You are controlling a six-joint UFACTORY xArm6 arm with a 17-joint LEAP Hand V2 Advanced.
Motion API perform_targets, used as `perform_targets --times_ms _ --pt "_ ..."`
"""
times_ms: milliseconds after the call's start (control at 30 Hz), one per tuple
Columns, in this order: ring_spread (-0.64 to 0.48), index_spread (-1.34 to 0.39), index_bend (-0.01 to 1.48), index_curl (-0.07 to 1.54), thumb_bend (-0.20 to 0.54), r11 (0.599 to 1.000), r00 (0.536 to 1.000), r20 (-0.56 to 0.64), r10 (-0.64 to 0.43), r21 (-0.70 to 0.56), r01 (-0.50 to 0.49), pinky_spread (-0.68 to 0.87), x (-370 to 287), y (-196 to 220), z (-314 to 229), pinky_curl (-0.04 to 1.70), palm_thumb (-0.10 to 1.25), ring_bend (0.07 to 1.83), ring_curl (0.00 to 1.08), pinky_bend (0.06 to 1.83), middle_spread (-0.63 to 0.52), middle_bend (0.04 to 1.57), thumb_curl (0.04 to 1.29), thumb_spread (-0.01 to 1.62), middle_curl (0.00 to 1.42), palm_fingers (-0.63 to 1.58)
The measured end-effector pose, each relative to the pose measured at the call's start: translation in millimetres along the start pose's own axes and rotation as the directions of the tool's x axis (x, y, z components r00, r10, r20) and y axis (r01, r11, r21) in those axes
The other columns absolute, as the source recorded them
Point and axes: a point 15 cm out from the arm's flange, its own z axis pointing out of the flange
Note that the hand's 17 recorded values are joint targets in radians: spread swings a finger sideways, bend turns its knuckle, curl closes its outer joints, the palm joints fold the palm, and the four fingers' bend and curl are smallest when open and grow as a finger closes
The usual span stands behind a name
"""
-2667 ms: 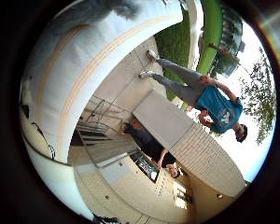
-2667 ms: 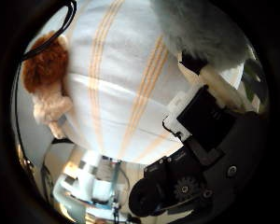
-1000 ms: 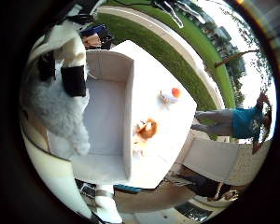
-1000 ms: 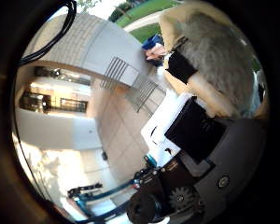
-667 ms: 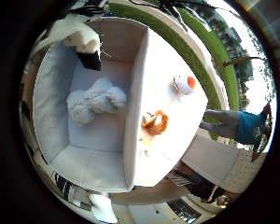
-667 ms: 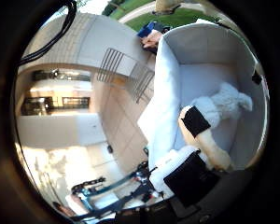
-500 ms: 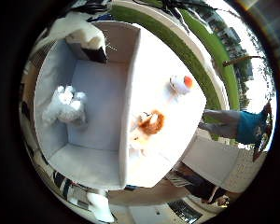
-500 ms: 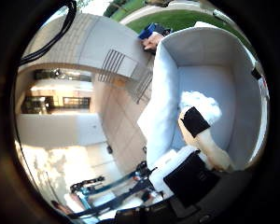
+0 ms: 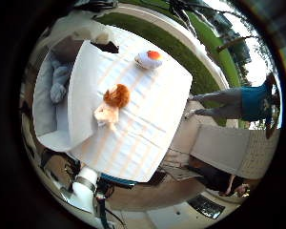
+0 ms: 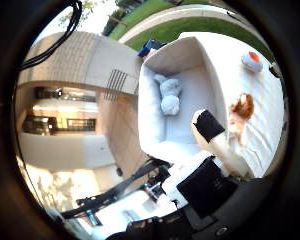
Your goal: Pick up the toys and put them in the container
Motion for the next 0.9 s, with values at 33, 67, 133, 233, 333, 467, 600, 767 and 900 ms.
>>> perform_targets --times_ms 33,67,133,233,333,467,600,767,900 --pt "0.25 -0.36 0.17 0.31 -0.029 1.000 1.000 -0.001 0.018 -0.012 -0.018 0.48 12.1 4.7 3.9 0.34 0.77 0.51 0.32 0.85 0.01 0.19 0.43 1.08 0.36 0.07" --pt "0.25 -0.36 0.18 0.31 -0.029 0.999 0.999 0.000 0.036 -0.024 -0.036 0.48 21.7 8.3 8.2 0.34 0.77 0.50 0.32 0.84 0.01 0.20 0.43 1.08 0.36 0.06" --pt "0.26 -0.35 0.18 0.31 -0.028 0.996 0.998 -0.006 0.057 -0.063 -0.057 0.46 37.0 13.3 20.7 0.32 0.77 0.47 0.32 0.78 0.02 0.20 0.43 1.08 0.37 0.04" --pt "0.26 -0.34 0.17 0.30 -0.026 0.989 0.998 -0.018 0.066 -0.129 -0.068 0.45 54.0 20.8 41.2 0.29 0.78 0.44 0.31 0.72 0.02 0.19 0.43 1.08 0.36 0.02" --pt "0.26 -0.34 0.17 0.29 -0.024 0.983 0.998 -0.017 0.056 -0.175 -0.058 0.43 58.1 21.0 59.8 0.27 0.79 0.42 0.30 0.67 0.02 0.18 0.43 1.08 0.36 0.02" --pt "0.25 -0.35 0.17 0.28 -0.025 0.969 0.999 -0.037 -0.006 -0.249 -0.003 0.42 58.7 12.7 85.8 0.25 0.80 0.40 0.30 0.64 0.02 0.18 0.43 1.08 0.35 0.02" --pt "0.25 -0.36 0.17 0.28 -0.024 0.949 0.998 -0.051 -0.030 -0.315 0.012 0.41 58.6 4.2 115.0 0.25 0.81 0.39 0.30 0.63 0.02 0.18 0.43 1.08 0.35 0.01" --pt "0.25 -0.38 0.17 0.28 -0.026 0.928 0.997 -0.058 -0.048 -0.372 0.023 0.40 64.9 4.5 134.2 0.24 0.82 0.37 0.30 0.60 0.02 0.17 0.43 1.08 0.34 0.00" --pt "0.24 -0.38 0.17 0.27 -0.026 0.927 0.996 -0.071 -0.050 -0.376 0.020 0.40 69.4 7.7 130.3 0.23 0.82 0.37 0.30 0.59 0.02 0.17 0.43 1.08 0.33 0.02"
